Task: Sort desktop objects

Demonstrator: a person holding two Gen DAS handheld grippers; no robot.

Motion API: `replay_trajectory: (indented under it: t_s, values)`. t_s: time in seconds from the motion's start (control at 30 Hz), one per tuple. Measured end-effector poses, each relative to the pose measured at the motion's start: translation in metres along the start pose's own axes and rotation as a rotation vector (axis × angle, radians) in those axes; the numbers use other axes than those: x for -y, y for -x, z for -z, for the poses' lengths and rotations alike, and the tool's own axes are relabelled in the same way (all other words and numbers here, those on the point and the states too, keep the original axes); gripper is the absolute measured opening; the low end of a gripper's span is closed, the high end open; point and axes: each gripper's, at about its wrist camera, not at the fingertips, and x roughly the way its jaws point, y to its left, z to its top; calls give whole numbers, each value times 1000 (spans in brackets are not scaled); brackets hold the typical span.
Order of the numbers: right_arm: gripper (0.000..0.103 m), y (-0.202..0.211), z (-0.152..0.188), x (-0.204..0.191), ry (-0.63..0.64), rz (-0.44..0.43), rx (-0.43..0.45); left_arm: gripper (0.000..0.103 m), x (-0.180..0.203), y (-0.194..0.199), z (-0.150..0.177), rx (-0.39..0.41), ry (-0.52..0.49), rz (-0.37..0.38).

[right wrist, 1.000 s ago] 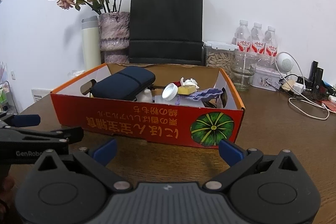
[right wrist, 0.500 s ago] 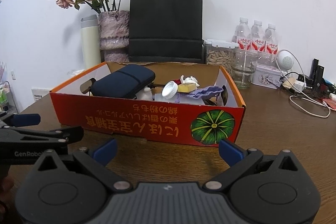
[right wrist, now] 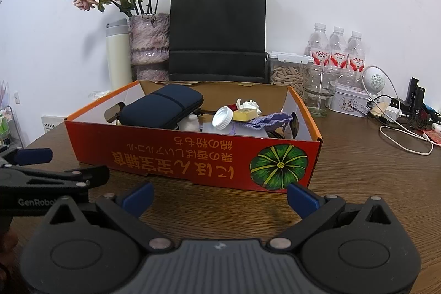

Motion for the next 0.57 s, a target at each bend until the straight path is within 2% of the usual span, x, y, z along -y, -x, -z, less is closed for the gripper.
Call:
replay_trajectory:
  t_s: [0.57]
  values:
    - [103,-1,0,0,1,0,-1,103,-1,1,0,7,0,18]
